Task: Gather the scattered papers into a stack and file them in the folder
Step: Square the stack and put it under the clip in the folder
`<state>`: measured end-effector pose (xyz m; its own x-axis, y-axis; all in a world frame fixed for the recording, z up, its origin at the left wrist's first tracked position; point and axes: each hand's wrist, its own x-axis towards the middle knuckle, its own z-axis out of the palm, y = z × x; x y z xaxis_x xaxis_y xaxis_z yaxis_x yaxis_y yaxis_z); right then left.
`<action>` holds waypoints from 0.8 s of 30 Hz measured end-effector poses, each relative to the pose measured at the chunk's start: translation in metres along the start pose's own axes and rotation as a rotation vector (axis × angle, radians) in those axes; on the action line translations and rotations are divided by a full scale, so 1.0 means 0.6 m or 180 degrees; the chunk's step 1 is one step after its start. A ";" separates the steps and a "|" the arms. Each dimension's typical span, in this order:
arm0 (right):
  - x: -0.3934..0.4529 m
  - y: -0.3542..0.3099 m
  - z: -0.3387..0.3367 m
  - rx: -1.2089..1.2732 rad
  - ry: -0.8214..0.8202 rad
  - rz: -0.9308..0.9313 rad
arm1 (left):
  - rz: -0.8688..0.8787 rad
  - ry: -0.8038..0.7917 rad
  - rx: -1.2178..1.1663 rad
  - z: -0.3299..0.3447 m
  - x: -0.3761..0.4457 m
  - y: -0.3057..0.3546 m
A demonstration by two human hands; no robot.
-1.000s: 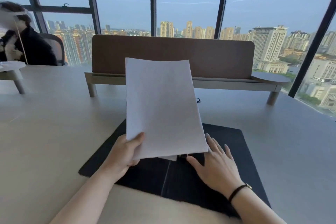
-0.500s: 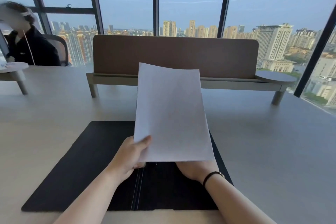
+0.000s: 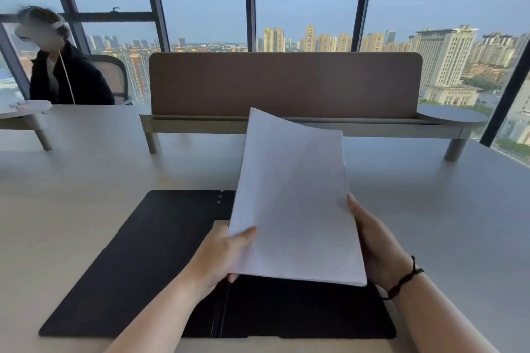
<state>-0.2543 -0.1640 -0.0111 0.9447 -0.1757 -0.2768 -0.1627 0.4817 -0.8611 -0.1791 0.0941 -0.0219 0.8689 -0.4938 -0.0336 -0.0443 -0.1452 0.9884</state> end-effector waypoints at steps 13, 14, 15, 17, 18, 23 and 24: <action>-0.007 -0.025 -0.027 -0.0691 0.0162 0.0066 | -0.0048 -0.0261 0.0593 0.004 -0.018 0.007; -0.010 -0.028 -0.032 -0.0712 0.0188 0.0077 | -0.0006 -0.0268 0.0598 0.002 -0.014 0.005; -0.014 -0.033 -0.040 -0.0737 0.0245 0.0091 | 0.0029 -0.0226 0.0560 0.001 -0.012 0.007; -0.018 -0.042 -0.055 -0.0807 0.0327 0.0114 | 0.0052 0.0146 0.0537 -0.005 -0.003 0.008; -0.018 -0.044 -0.062 -0.0832 0.0333 0.0126 | 0.0063 0.0476 0.0719 -0.009 0.002 0.006; -0.015 -0.044 -0.074 -0.0934 0.0334 0.0121 | 0.0011 0.1019 0.2305 -0.015 0.031 0.006; -0.015 -0.043 -0.073 -0.0940 0.0303 0.0126 | -0.0096 0.0858 0.2563 -0.013 0.038 0.005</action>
<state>-0.2713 -0.2123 -0.0048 0.9074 -0.2482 -0.3392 -0.2876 0.2219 -0.9317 -0.1556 0.0888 -0.0185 0.9586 -0.2736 0.0793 -0.2679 -0.7714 0.5772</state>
